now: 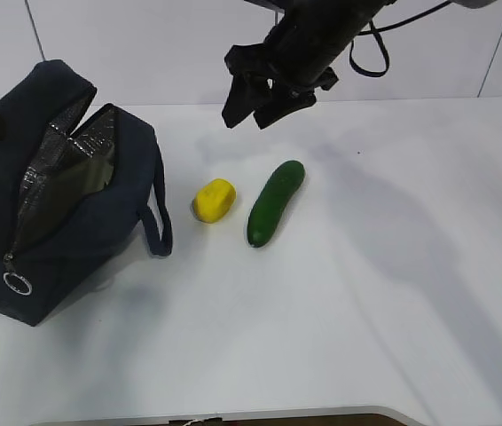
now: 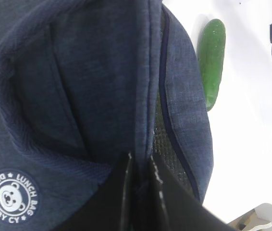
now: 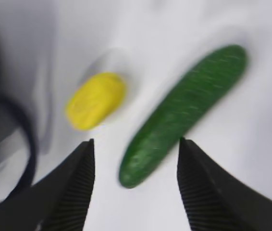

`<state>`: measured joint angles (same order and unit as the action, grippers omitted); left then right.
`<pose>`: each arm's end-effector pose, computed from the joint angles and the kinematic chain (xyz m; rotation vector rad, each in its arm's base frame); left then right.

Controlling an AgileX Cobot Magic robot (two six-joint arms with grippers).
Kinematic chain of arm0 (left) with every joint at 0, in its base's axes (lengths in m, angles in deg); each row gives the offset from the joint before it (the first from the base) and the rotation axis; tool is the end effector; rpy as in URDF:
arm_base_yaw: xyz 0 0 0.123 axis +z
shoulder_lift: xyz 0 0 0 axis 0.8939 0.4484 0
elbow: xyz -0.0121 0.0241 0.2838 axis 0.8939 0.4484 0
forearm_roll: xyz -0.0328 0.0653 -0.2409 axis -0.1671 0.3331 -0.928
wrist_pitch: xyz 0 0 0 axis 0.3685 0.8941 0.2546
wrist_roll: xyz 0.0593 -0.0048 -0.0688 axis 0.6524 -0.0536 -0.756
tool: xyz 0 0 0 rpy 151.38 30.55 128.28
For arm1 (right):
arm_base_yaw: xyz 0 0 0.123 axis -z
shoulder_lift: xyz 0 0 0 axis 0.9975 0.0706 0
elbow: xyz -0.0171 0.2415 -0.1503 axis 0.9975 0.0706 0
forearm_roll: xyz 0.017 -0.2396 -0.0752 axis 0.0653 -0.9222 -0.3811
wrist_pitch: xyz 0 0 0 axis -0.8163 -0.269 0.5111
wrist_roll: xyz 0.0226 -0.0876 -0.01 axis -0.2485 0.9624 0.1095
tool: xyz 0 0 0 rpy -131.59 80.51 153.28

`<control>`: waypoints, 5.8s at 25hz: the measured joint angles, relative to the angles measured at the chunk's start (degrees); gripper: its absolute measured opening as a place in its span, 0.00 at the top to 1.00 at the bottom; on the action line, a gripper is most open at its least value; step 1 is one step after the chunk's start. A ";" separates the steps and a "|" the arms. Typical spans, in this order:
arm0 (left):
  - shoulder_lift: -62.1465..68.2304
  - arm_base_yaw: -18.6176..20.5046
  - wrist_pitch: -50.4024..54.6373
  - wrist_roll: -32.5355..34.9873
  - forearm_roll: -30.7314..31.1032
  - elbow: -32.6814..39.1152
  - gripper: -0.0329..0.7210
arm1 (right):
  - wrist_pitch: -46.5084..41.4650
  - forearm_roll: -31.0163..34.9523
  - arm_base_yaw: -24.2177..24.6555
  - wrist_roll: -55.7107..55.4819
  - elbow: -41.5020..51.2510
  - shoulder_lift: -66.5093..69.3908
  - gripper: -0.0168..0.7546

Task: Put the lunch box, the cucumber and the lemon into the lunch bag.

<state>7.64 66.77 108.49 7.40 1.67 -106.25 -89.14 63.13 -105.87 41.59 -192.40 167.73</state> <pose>0.3024 -0.0305 0.3058 0.0380 2.5176 -0.7274 0.4445 0.2060 0.2800 -0.7614 2.5722 0.7219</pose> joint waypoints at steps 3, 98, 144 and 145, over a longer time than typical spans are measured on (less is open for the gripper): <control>0.00 0.00 0.00 0.00 0.08 0.00 0.94 | -0.35 -5.30 0.12 -8.60 0.00 0.00 0.41; 0.00 0.00 0.22 0.18 0.08 0.00 0.94 | -1.48 12.83 -4.90 -23.62 -26.07 12.96 0.50; 0.00 0.00 2.05 0.18 -0.44 0.00 0.94 | 13.38 20.81 -12.33 -24.06 -20.67 19.37 0.38; 0.00 0.00 2.05 0.18 -0.44 0.00 0.94 | 13.18 20.81 -12.33 -23.82 -20.67 19.37 0.37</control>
<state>7.64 66.77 110.55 7.58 1.23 -106.25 -75.96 83.94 -118.19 17.77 -213.07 187.10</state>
